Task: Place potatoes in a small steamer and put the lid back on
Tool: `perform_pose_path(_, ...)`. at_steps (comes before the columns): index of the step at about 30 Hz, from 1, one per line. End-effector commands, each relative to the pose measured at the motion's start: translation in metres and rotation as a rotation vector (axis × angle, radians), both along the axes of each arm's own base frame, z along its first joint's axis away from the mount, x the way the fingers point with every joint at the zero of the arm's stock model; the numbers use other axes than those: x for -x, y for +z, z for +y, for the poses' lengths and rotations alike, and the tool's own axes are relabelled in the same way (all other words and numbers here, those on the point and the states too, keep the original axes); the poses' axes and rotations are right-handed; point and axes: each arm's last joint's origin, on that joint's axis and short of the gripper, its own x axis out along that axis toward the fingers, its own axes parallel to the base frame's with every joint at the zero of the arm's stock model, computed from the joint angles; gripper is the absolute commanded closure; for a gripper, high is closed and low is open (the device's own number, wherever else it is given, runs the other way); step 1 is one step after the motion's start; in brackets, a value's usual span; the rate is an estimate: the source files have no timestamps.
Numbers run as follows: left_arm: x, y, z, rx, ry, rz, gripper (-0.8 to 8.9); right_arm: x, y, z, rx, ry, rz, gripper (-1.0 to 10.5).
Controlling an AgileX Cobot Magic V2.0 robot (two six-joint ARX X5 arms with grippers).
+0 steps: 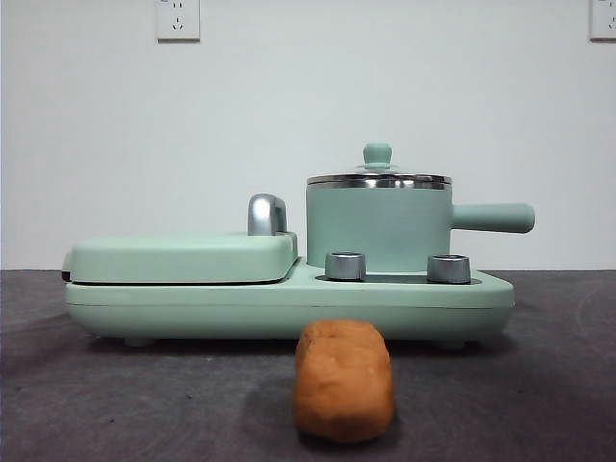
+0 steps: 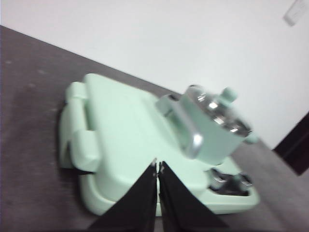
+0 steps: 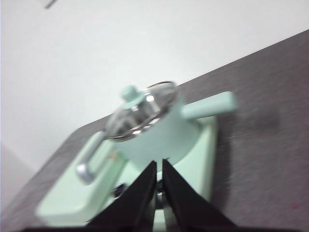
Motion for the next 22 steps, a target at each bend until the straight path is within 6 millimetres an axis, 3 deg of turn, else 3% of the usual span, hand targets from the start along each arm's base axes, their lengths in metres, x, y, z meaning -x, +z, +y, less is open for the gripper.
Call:
perform_pose_path(1, 0.005, 0.018, -0.001, 0.042, -0.037, 0.031, 8.05, 0.009, 0.017, 0.002, -0.023, 0.058, 0.032, 9.3)
perform_pose_path(11, 0.017, 0.092, -0.004, 0.032, -0.185, 0.070, 8.05, 0.027, 0.065, 0.009, -0.023, 0.313, 0.095, 9.3)
perform_pose_path(22, 0.011, 0.131, -0.010, 0.051, -0.424, 0.180, 8.05, 0.025, 0.094, 0.012, -0.037, 0.528, 0.138, 9.3)
